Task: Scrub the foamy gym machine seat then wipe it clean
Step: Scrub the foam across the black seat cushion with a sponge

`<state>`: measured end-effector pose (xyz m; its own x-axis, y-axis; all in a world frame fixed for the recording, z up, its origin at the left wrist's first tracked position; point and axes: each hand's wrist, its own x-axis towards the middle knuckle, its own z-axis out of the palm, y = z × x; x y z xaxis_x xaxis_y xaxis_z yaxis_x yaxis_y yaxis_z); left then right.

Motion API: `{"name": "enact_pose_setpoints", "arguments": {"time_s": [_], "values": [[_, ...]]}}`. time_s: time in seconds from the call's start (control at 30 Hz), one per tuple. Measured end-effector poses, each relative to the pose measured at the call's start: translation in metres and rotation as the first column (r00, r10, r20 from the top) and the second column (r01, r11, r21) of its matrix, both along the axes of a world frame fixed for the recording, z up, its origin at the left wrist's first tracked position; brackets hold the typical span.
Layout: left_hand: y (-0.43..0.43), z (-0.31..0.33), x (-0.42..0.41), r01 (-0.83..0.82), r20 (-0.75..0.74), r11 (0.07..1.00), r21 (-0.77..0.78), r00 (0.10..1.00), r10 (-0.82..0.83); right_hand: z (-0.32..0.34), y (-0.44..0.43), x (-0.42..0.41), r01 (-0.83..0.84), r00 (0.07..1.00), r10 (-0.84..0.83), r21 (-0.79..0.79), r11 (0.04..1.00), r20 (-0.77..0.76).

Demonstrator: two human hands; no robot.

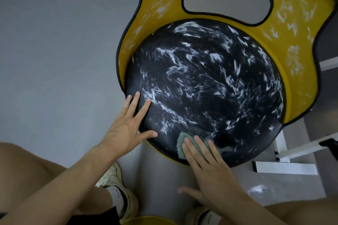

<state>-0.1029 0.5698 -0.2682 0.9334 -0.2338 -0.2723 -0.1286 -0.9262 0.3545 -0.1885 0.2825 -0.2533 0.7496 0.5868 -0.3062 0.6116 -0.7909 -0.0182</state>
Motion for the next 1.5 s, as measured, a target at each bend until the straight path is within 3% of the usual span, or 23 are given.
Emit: {"name": "enact_pose_setpoints", "arguments": {"time_s": [0.33,0.57,0.87,1.2,1.5], "values": [[-0.002,0.007,0.002,0.027,-0.055,0.998,-0.051,0.998,-0.03,-0.004,0.069,0.056,0.065,0.998,-0.063,0.059,0.996,-0.029],[0.0,0.008,0.006,0.036,-0.099,0.998,-0.058,0.994,-0.041,0.001,0.028,0.017,-0.001,1.0,0.002,0.022,1.0,-0.026],[-0.001,0.009,0.007,0.02,-0.09,0.996,-0.086,0.996,-0.028,-0.008,0.088,0.062,0.043,0.999,-0.042,0.055,0.998,-0.015],[0.001,0.006,0.007,0.011,-0.081,0.993,-0.116,0.996,-0.02,-0.004,0.047,0.033,-0.029,0.999,0.029,-0.012,0.999,-0.037],[-0.001,0.007,0.008,-0.001,-0.091,0.991,-0.136,0.996,-0.011,-0.004,0.081,0.055,0.056,0.998,-0.052,0.134,0.989,-0.033]]}}
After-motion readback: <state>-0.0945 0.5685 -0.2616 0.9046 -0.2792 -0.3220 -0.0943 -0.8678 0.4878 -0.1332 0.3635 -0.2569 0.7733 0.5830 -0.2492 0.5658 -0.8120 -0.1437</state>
